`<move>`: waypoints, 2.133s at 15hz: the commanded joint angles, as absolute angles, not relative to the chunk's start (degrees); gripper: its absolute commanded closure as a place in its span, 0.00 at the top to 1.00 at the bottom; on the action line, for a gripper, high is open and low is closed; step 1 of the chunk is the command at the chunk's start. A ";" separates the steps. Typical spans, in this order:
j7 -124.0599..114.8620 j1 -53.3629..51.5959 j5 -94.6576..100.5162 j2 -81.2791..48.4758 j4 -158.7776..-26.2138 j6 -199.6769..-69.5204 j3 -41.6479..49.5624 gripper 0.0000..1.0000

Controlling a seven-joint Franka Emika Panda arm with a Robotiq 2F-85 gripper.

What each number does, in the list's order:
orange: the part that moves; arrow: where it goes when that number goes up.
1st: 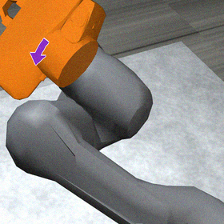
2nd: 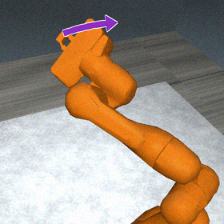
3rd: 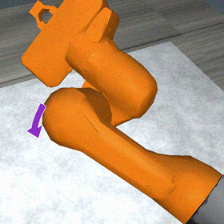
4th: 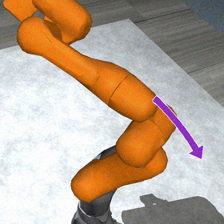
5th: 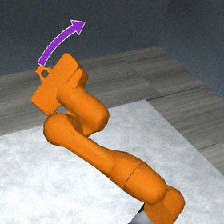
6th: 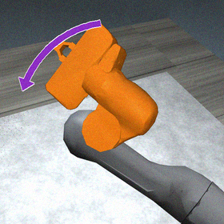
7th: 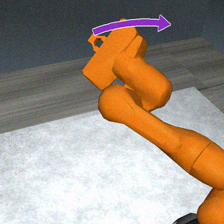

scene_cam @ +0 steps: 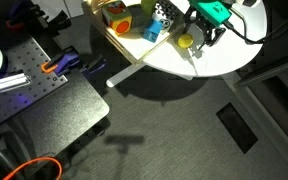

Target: Put the plushy cube and yellow plastic fruit on the right and in the crate

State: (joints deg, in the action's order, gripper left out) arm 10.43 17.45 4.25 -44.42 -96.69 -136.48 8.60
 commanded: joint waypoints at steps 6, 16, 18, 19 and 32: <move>10.71 18.05 3.56 -46.74 -95.42 -137.74 8.25 0.73; 10.37 16.93 4.78 -45.34 -95.01 -135.60 9.07 0.34; 10.34 16.57 5.09 -44.52 -95.42 -135.44 9.25 0.34; 10.27 16.30 5.24 -43.91 -95.93 -135.44 9.31 0.34; 14.23 13.36 5.46 -33.01 -103.71 -131.19 7.33 0.34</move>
